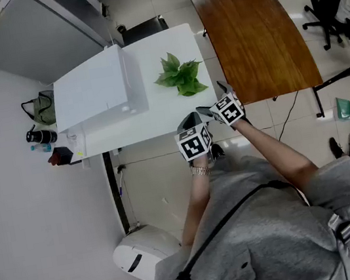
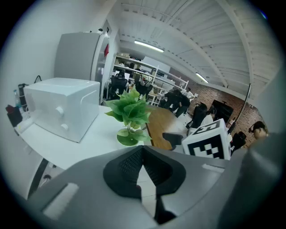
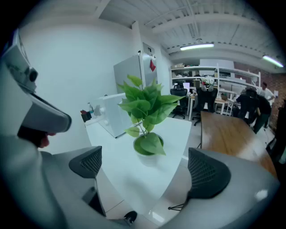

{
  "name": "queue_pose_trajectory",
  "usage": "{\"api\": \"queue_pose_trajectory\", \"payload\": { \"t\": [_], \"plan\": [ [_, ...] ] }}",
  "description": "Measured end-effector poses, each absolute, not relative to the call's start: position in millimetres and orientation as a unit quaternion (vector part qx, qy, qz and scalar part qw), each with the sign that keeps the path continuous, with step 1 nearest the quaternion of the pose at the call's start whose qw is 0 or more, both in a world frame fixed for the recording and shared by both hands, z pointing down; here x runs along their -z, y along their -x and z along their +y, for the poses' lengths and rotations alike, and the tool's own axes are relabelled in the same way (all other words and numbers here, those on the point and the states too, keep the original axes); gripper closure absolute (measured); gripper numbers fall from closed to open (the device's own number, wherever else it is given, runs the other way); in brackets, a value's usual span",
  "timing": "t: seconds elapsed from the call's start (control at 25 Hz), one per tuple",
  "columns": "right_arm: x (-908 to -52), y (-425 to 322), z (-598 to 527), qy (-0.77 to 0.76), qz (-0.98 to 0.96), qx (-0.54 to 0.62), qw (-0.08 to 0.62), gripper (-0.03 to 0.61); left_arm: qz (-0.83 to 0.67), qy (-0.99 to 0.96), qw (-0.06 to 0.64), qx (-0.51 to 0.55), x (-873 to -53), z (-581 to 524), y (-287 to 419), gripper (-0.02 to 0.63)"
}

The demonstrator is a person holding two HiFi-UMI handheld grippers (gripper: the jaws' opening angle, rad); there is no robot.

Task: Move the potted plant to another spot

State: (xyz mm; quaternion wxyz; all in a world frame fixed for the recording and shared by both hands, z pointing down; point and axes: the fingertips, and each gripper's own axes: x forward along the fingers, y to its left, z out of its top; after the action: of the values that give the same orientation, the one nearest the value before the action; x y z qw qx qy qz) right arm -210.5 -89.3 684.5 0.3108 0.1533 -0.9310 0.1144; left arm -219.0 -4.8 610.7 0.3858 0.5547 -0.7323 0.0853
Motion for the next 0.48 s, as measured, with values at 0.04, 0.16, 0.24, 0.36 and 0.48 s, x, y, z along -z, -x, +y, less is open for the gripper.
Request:
{"api": "queue_pose_trajectory", "payload": {
  "t": [0.04, 0.16, 0.24, 0.36, 0.48],
  "plan": [
    [-688.9, 226.1, -98.0, -0.146, -0.933, -0.103, 0.313, -0.006, -0.732, -0.553, 0.388, -0.086, -612.0, -10.2, 226.9, 0.6],
    [-706.0, 265.2, -120.0, -0.12, -0.935, -0.063, 0.328, -0.006, -0.732, -0.547, 0.398, -0.087, -617.3, -24.0, 245.6, 0.6],
    [-725.9, 281.1, -126.3, -0.101, -0.931, -0.042, 0.348, -0.006, -0.731, -0.541, 0.406, -0.09, -622.4, -28.9, 252.7, 0.6],
    [-758.9, 297.3, -132.0, -0.08, -0.923, -0.037, 0.375, -0.006, -0.736, -0.526, 0.415, -0.093, -627.6, -33.1, 267.1, 0.601],
    [-777.5, 309.2, -138.1, -0.071, -0.919, -0.033, 0.386, -0.006, -0.749, -0.502, 0.422, -0.091, -627.3, -31.0, 283.8, 0.6]
  ]
}}
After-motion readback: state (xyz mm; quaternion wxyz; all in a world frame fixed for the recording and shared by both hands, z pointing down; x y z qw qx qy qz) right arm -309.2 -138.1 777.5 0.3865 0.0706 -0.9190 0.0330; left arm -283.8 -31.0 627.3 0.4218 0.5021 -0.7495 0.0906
